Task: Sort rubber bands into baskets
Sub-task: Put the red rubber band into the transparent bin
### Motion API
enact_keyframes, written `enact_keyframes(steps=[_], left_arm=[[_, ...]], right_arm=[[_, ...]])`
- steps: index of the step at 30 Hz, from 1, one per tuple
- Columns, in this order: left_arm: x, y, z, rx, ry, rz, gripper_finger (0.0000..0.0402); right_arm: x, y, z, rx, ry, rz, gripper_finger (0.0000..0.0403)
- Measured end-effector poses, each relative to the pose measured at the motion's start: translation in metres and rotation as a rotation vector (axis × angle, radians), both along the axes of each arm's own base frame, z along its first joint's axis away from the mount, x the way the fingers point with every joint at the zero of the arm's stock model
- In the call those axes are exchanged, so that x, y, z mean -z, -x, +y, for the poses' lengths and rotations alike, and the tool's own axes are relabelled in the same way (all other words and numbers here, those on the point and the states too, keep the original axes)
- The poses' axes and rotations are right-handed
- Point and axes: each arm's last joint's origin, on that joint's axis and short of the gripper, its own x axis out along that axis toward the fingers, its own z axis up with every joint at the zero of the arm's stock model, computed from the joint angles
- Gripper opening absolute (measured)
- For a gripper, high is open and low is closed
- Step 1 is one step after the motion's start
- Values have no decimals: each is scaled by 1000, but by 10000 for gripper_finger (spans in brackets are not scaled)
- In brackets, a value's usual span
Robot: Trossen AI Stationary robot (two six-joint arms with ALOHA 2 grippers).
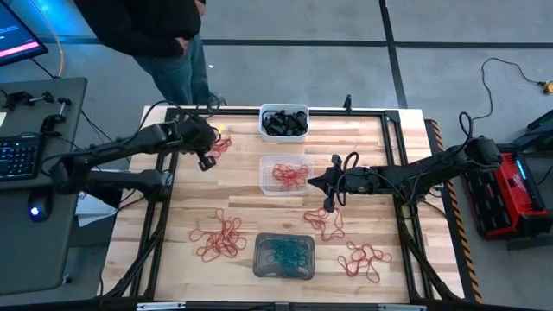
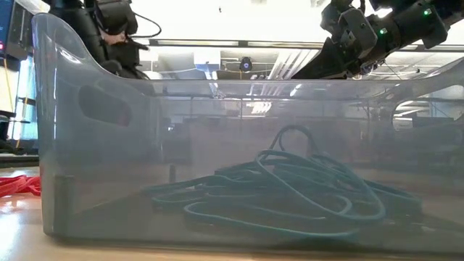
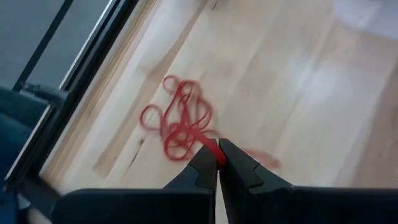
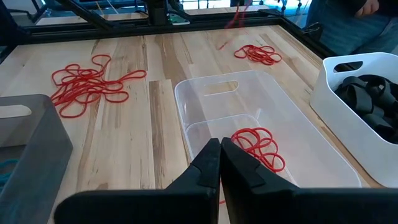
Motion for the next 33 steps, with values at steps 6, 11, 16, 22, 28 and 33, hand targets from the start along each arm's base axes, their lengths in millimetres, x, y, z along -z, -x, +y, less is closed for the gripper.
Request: enact_keyframes(steps=[6,11,16,22,28,33], left_arm=[[-23,-17,-11,50,-16,-99,0],[-44,-34,-22,141,-17,-192,0],[-56,-51,-34,209,-18,-242,0],[-64,-78,-46,285,-20,-277,0],[-70,-118,-54,379,-37,-349,0],[-60,-152,-56,480,-15,-401,0]], right_arm=[[0,0,0,2,-2,3,0],[1,1,0,-11,29,18,0],[3,1,0,-18,48,41,0],[4,2,0,-25,63,62,0],[10,6,-2,33,74,126,0],[12,7,-3,56,64,149,0]])
